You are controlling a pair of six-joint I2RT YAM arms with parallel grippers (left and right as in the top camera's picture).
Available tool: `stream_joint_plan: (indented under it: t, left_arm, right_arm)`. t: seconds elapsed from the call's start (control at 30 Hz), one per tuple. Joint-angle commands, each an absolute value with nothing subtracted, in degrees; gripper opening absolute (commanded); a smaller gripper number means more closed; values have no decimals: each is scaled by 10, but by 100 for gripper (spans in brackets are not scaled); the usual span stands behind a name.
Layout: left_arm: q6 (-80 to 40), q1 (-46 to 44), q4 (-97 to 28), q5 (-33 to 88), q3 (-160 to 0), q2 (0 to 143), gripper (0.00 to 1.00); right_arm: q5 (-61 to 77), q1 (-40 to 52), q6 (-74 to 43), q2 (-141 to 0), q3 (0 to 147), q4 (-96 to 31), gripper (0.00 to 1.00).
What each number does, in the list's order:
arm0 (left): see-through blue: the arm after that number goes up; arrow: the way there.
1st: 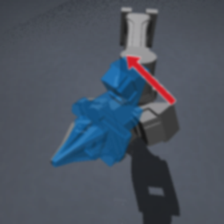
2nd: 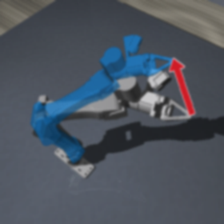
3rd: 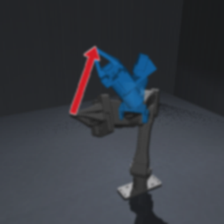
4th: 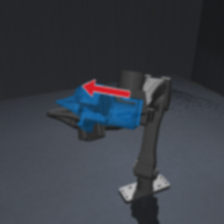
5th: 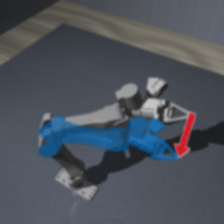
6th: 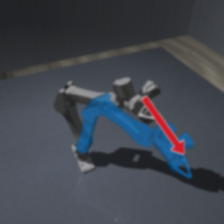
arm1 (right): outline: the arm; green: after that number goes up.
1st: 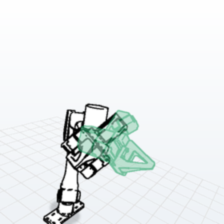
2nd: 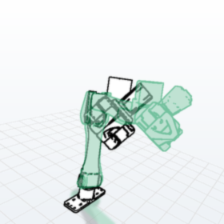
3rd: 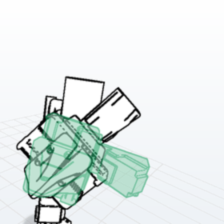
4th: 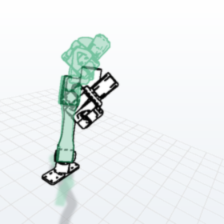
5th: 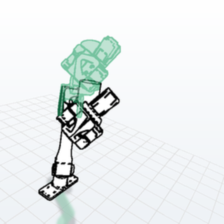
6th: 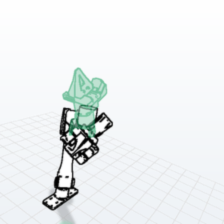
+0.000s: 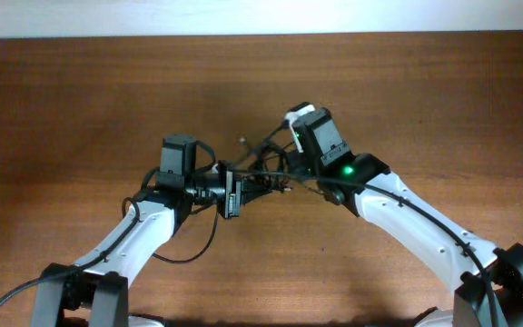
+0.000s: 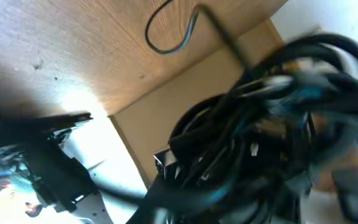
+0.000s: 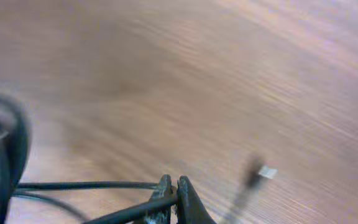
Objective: Untangle cables
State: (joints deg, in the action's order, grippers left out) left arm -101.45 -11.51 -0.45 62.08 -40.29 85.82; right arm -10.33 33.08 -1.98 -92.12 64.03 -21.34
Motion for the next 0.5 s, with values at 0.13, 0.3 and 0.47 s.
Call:
stream_joint_plan:
  t: [0.13,0.3,0.47]
  left_arm:
    - [-805,-115,-116,590,-414,855,0]
    - [-724,-115,-244,281,-414,855,0]
    - [-724,-115,-327,111,-414,855,0]
  right_arm:
    - [-274,167,-145,-893,671,-394,4]
    - [-241,77,-243,-889,680,-506,20]
    - [-144,56,-243,-888,681,-519,47]
